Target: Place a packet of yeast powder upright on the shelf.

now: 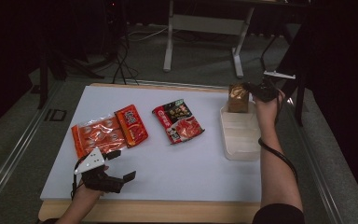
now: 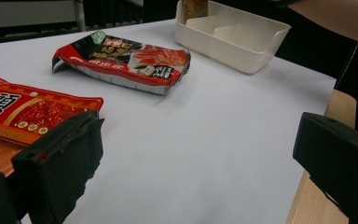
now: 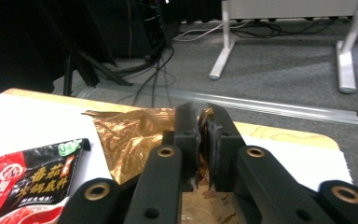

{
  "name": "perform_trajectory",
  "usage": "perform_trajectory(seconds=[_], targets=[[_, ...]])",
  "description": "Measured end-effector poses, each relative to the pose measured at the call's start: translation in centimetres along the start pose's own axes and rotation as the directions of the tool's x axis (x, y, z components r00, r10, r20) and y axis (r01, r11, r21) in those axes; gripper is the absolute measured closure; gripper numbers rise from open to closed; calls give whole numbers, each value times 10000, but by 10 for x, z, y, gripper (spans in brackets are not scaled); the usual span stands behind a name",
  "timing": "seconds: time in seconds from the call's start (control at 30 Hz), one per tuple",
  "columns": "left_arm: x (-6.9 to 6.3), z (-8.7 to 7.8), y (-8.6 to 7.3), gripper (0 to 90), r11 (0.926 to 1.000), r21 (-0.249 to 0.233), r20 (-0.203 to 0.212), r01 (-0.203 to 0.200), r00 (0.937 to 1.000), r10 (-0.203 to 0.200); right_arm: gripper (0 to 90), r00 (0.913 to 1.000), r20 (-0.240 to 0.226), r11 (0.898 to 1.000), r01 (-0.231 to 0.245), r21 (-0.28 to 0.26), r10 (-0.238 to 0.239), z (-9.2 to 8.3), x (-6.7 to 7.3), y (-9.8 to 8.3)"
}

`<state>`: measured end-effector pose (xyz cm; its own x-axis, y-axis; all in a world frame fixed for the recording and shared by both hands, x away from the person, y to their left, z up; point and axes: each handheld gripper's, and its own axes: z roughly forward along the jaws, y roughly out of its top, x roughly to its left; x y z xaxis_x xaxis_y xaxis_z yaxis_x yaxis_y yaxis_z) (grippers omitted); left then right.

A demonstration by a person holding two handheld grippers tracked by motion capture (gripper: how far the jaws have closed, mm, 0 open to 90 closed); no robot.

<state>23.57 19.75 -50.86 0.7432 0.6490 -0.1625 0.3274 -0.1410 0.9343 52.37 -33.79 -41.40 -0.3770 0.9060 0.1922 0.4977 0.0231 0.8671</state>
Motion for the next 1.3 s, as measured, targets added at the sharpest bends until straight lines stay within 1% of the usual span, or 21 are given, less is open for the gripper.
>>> perform_trajectory(seconds=[0.03,0.1,0.13,0.17,0.2,0.3,0.33,0.37,0.4,0.47,0.5,0.57,0.73,0.83,0.93,0.97,1.1,1.13,1.17,1.27,1.3], targets=[[0,0,0,17,10000,0,0,0,10000,0,807,10000,0,10000,0,0,0,0,0,0],[0,0,0,17,10000,5,18,-4,10000,4,740,9998,201,10000,-84,39,83,-4,0,0],[0,0,0,17,10000,13,22,-9,10000,9,707,9994,338,10000,22,82,-25,-6,1,1],[0,1,0,17,10000,5,31,0,10000,0,668,9993,373,10000,66,72,-69,-8,2,1],[0,1,0,17,10000,5,31,0,10000,0,668,9993,373,10000,66,72,-69,-8,2,1],[-1,1,0,17,10000,-22,46,-77,10000,77,558,9993,360,9999,130,-112,-126,-19,6,5],[-1,1,0,17,9998,-80,71,-205,9998,205,551,9990,409,9997,174,-169,-167,-22,7,6],[-1,1,0,17,9998,-80,71,-205,9998,205,551,9990,409,9997,174,-169,-167,-22,7,6],[-2,2,0,17,9996,-96,116,-258,9996,259,511,9989,451,9997,138,-200,-129,-28,9,7],[-2,2,0,17,9996,-96,116,-258,9996,259,511,9988,469,9995,168,-257,-155,-31,11,7],[-2,3,0,17,9997,23,193,-250,9995,250,451,9991,387,9995,185,-273,-175,-37,15,7],[-2,4,0,17,9996,79,326,-264,9991,262,397,9992,288,9992,287,-265,-280,-41,20,6],[-1,4,0,18,10000,35,384,-88,9992,86,308,9982,-272,9981,525,-325,-534,-53,39,-1],[0,5,-1,17,9998,165,331,92,9994,-97,231,9962,-658,9979,556,-341,-577,-60,52,-6],[0,5,-1,18,9994,318,189,96,9998,-102,177,9912,-1069,9964,745,-407,-785,-68,65,-12],[0,5,-1,17,9987,513,59,68,10000,-71,158,9892,-1251,9962,697,-526,-758,-71,69,-15],[-1,7,-1,17,9971,760,-29,-90,10000,92,150,9844,-1579,9948,659,-775,-775,-80,80,-22],[-2,8,0,17,9969,777,-25,-96,9999,98,137,9781,-1865,9940,794,-756,-923,-84,87,-27],[-2,8,0,17,9964,835,-86,-109,9999,117,138,9772,-1900,9937,809,-781,-945,-86,91,-31],[-1,8,-1,17,9951,984,-35,64,10000,-61,138,9747,-2026,9941,812,-725,-944,-89,96,-38],[1,9,-1,17,9939,1092,-153,143,9998,-127,139,9737,-2025,9930,902,-768,-1041,-92,101,-46]])
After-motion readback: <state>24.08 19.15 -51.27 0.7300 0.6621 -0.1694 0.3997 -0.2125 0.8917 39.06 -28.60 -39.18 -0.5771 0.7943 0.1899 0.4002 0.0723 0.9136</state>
